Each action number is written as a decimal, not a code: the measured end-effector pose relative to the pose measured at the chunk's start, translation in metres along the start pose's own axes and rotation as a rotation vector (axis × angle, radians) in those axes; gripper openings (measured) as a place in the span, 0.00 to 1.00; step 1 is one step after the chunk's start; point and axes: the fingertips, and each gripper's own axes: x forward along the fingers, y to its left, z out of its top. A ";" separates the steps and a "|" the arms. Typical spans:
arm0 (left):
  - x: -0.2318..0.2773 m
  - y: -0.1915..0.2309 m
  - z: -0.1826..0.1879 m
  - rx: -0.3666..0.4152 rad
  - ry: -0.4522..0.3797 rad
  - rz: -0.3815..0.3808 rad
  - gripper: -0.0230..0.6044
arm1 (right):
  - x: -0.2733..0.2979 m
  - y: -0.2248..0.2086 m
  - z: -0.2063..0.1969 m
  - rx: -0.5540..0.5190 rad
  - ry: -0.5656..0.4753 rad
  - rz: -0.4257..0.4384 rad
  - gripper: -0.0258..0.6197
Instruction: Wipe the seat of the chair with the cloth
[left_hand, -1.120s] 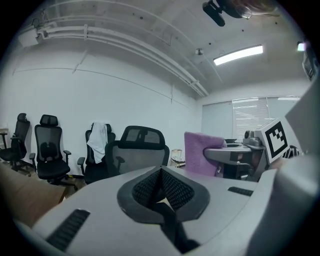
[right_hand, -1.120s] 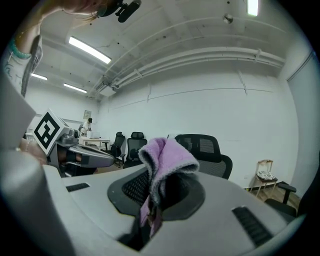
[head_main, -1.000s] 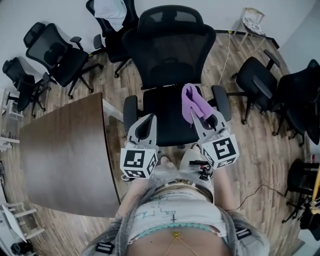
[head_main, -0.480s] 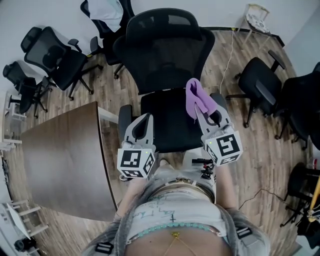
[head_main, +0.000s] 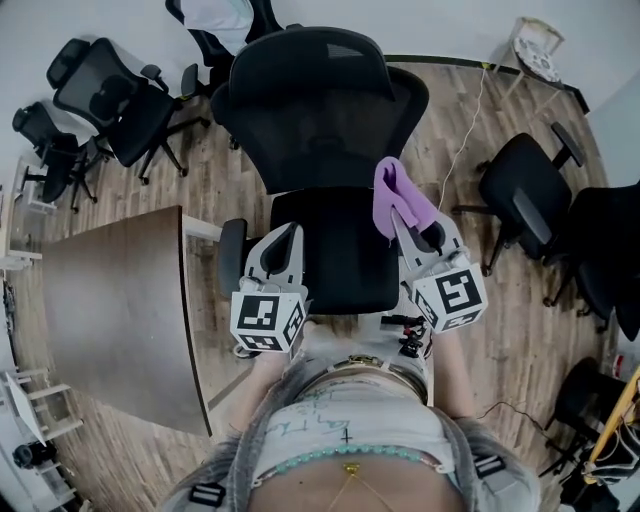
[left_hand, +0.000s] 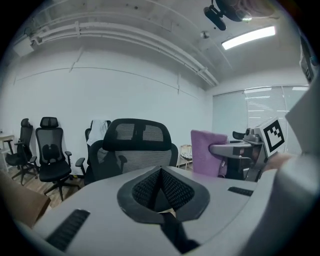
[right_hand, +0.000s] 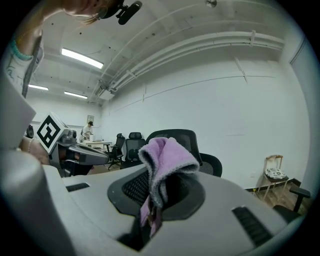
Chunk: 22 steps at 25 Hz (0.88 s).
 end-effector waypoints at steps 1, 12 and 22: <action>0.003 -0.002 -0.002 0.003 0.011 0.010 0.04 | 0.001 -0.005 -0.003 0.006 0.005 0.010 0.11; 0.034 -0.020 -0.013 0.036 0.088 0.068 0.04 | 0.028 -0.025 -0.030 0.033 0.030 0.145 0.11; 0.036 0.037 -0.031 0.083 0.137 -0.027 0.04 | 0.059 0.001 -0.037 0.082 0.037 0.005 0.11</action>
